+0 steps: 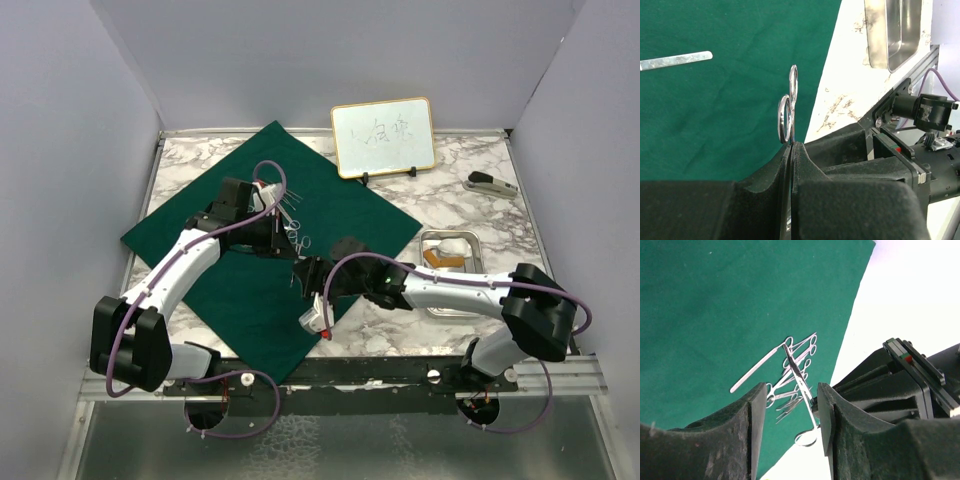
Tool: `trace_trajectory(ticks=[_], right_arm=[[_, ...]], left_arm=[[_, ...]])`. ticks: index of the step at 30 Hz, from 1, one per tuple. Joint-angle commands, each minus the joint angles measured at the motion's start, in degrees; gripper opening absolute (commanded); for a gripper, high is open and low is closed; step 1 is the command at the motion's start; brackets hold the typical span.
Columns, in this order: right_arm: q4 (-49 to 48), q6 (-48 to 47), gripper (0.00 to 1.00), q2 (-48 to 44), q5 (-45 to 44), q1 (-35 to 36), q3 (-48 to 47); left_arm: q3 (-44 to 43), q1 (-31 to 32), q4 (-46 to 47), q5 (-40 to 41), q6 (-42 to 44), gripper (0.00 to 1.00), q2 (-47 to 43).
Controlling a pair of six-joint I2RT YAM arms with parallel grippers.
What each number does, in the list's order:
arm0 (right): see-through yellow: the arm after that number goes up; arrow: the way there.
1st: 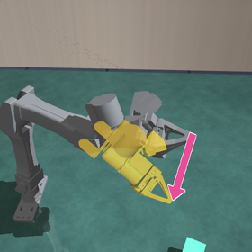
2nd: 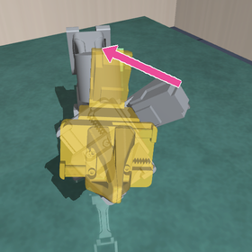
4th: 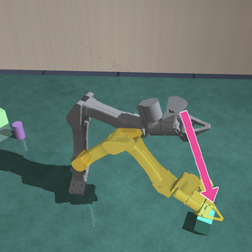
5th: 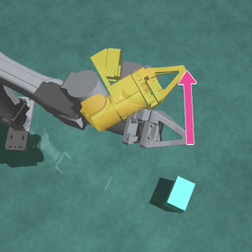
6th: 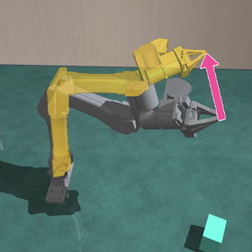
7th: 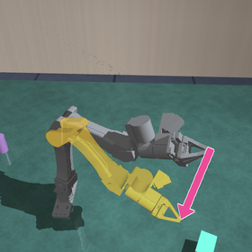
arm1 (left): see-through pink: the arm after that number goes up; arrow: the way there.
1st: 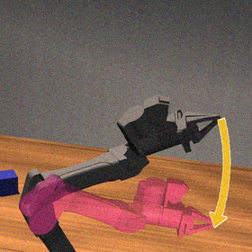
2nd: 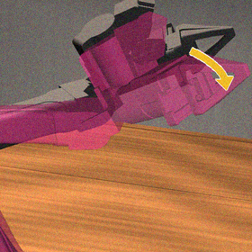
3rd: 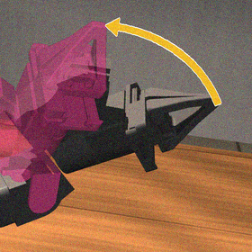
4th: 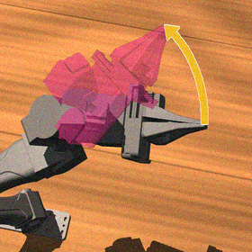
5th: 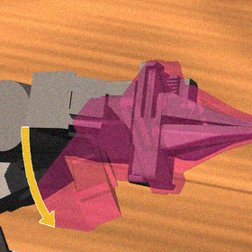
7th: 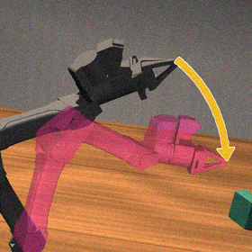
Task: Prepare the surgical pack
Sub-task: Place the medical item in the container.
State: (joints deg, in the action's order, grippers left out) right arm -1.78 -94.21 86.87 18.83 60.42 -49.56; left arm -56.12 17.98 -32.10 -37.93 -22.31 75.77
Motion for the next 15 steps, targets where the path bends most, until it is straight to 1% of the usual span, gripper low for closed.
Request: trace_trajectory(ticks=[1,6,7,10,11,12,13,14,15], right_arm=[[0.7,-6.1,0.44,2.1,-4.8,1.4,-2.4],[0.9,-7.4,0.39,3.5,-5.2,2.3,-3.7],[0.7,-7.6,0.34,3.8,-5.8,2.5,-3.8],[0.2,-7.8,0.07,3.7,-7.8,2.9,-3.4],[-0.1,-7.0,0.02,3.1,-8.3,3.2,-3.0],[0.1,-5.7,0.01,2.0,-8.3,3.7,-2.8],[0.3,-3.9,0.01,1.1,-8.6,4.3,-2.5],[1.3,-1.8,0.01,0.1,-9.3,5.4,-2.3],[3.0,0.6,0.01,-0.9,-9.8,6.2,-2.3]], left_arm=[[-0.9,1.6,-1.0,-0.1,0.8,0.00,-0.5],[-0.7,2.6,-1.9,1.1,0.8,0.00,-1.2],[-0.8,2.8,-2.1,1.3,0.9,0.00,-1.4],[-0.9,2.9,-3.5,2.7,1.7,0.00,-1.6],[-1.0,2.9,-3.7,2.4,2.0,0.00,-1.8],[-1.3,2.9,-3.8,1.9,2.2,0.00,-1.9],[-1.8,2.9,-4.0,1.6,2.4,0.02,-2.0],[-2.5,2.9,-4.3,1.9,2.2,0.18,-2.3],[-3.1,2.9,-4.3,2.6,1.9,0.36,-2.7]])
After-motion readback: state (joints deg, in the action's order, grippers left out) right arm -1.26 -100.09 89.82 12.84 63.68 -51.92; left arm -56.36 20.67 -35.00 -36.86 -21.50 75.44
